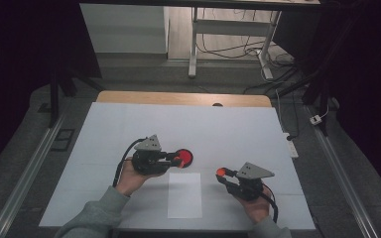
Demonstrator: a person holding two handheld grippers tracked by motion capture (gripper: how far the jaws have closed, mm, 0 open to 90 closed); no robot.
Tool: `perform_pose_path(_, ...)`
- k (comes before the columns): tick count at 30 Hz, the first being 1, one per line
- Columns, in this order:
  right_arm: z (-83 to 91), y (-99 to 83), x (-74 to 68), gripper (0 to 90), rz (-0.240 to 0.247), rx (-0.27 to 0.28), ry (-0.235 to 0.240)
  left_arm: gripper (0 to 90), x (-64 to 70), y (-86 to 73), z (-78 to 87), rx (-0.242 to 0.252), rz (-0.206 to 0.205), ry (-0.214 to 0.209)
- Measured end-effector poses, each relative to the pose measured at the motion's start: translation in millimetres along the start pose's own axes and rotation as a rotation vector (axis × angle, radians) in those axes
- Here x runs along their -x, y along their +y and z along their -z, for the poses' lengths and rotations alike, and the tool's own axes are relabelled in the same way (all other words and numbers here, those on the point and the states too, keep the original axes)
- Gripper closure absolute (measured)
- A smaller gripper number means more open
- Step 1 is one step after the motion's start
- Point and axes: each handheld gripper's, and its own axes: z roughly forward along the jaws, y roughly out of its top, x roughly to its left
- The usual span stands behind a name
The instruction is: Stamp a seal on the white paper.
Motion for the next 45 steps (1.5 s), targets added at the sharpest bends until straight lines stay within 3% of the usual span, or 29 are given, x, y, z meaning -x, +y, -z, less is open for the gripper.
perform_pose_path(20, -0.6, -0.4, 0.2, 64.6, 0.002, -0.003, 0.002, 72.0, 12.7, -27.2, -4.8, -0.03, 0.019, -0.003)
perform_pose_path(45, -0.4, 0.0, -0.8, 64.6, 0.004, -0.002, -0.004, 71.8, 23.1, -41.0, -28.7, -0.105, -0.003, -0.04)
